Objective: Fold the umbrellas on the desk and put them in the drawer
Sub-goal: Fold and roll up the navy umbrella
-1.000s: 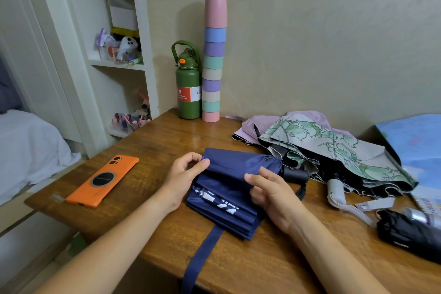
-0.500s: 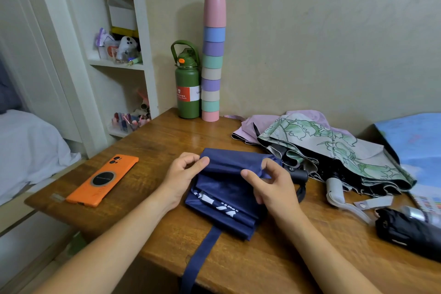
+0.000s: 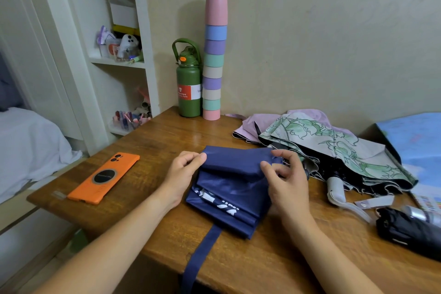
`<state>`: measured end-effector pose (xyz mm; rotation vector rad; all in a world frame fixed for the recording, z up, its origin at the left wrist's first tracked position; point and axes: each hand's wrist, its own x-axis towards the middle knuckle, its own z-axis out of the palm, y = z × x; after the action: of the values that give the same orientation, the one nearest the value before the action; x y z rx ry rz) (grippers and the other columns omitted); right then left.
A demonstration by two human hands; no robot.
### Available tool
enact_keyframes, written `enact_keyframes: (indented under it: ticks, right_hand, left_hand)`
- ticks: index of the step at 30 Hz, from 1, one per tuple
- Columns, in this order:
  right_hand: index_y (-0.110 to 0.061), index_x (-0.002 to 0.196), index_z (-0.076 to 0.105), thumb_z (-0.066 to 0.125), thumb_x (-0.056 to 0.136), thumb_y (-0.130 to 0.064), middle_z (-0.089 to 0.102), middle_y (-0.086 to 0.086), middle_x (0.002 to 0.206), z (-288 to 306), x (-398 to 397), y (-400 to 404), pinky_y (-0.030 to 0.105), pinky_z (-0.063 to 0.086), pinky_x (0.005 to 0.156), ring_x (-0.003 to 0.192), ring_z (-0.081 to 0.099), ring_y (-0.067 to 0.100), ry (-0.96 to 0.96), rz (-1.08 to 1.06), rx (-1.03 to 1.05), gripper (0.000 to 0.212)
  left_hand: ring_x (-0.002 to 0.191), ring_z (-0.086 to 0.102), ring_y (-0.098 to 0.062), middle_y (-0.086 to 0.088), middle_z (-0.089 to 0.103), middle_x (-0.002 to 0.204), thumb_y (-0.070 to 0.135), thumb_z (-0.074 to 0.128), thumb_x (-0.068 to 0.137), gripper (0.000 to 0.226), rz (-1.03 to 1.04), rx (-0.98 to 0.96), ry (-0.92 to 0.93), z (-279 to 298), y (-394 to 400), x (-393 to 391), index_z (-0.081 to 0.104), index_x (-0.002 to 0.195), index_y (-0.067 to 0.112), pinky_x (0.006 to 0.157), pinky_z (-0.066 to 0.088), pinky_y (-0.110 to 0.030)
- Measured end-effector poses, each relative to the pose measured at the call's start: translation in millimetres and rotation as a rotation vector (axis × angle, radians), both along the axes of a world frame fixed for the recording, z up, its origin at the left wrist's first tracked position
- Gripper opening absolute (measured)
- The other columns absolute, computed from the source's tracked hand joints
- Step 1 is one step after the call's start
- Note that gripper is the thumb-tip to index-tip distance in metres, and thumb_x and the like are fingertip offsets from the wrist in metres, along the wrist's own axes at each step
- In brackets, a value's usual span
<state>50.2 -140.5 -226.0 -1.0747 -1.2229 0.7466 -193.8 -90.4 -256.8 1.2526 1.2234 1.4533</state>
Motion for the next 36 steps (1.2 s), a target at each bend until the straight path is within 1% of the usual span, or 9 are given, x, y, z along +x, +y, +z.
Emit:
enact_keyframes:
  ticks: [4,9,15,20,23,26,29,33,36]
  right_hand:
    - [-0.028,0.101,0.064,0.069,0.094,-0.013,0.068,-0.002,0.072,6,-3,-12,0.031,0.044,0.062,0.055,0.053,0.009,-0.099,-0.165,0.144,0.016]
    - [-0.032,0.101,0.059,0.07,0.093,-0.025,0.064,-0.002,0.065,-4,-9,-8,0.032,0.045,0.058,0.049,0.053,0.013,-0.23,-0.033,0.017,0.015]
    - [-0.028,0.099,0.047,0.075,0.088,-0.033,0.062,0.001,0.058,-19,-7,-5,0.027,0.046,0.061,0.057,0.059,0.011,-0.441,-0.06,-0.193,0.031]
    - [-0.026,0.09,0.048,0.075,0.088,-0.027,0.058,-0.005,0.064,-21,-10,-9,0.029,0.042,0.062,0.071,0.057,0.011,-0.628,-0.09,-0.214,0.027]
    - [-0.027,0.081,0.052,0.073,0.087,-0.027,0.058,-0.005,0.064,-19,-13,-11,0.034,0.048,0.064,0.07,0.057,0.011,-0.724,-0.094,-0.227,0.022]
    - [-0.027,0.081,0.053,0.072,0.087,-0.031,0.06,-0.007,0.07,-16,-15,-15,0.034,0.044,0.061,0.075,0.059,0.015,-0.795,-0.114,-0.239,0.021]
    - [-0.026,0.081,0.054,0.072,0.087,-0.032,0.06,-0.009,0.074,-15,-12,-15,0.035,0.045,0.064,0.081,0.059,0.017,-0.839,-0.107,-0.267,0.02]
    - [-0.027,0.079,0.057,0.073,0.086,-0.026,0.06,-0.007,0.065,-13,-8,-13,0.026,0.044,0.061,0.071,0.058,0.006,-0.768,-0.075,-0.262,0.018]
    - [-0.024,0.077,0.058,0.072,0.086,-0.017,0.058,-0.004,0.061,-7,-7,-13,0.015,0.04,0.058,0.064,0.057,0.005,-0.604,-0.111,-0.149,0.019]
  left_hand:
    - [0.1,0.062,-0.008,-0.006,0.062,0.111,0.026,0.07,0.097,0.021,0.018,0.0,0.032,3,-3,3,0.076,0.091,0.006,0.092,0.043,-0.022]
    - [0.096,0.058,-0.01,-0.007,0.059,0.106,0.028,0.062,0.102,0.03,0.054,-0.025,0.087,5,-2,6,0.071,0.094,0.001,0.091,0.043,-0.024]
    - [0.096,0.05,-0.019,0.002,0.053,0.093,0.015,0.061,0.094,0.033,0.205,0.004,0.504,3,-5,16,0.052,0.062,0.014,0.083,0.035,-0.029]
    - [0.097,0.034,-0.019,-0.001,0.042,0.102,0.014,0.059,0.082,0.017,0.391,0.204,0.726,6,-12,20,0.045,0.091,0.011,0.091,0.031,-0.034]
    - [0.102,0.044,-0.02,-0.001,0.051,0.114,0.014,0.055,0.084,0.02,0.335,0.535,0.887,6,-18,26,0.059,0.104,0.014,0.091,0.035,-0.031]
    - [0.109,0.051,-0.022,0.0,0.054,0.121,0.013,0.058,0.093,0.026,0.264,0.52,1.005,-3,-13,29,0.063,0.118,0.019,0.095,0.043,-0.036]
    - [0.11,0.047,-0.025,-0.004,0.05,0.122,0.006,0.062,0.089,0.036,0.302,0.323,0.984,-7,-8,29,0.055,0.123,0.013,0.095,0.043,-0.041]
    - [0.096,0.041,-0.021,-0.001,0.047,0.101,0.014,0.055,0.097,0.009,0.406,0.238,0.872,-3,-8,26,0.048,0.092,0.016,0.086,0.037,-0.037]
    - [0.106,0.042,-0.02,-0.001,0.049,0.1,0.022,0.044,0.104,0.032,0.332,0.053,0.678,3,-10,19,0.053,0.075,0.015,0.092,0.031,-0.031]
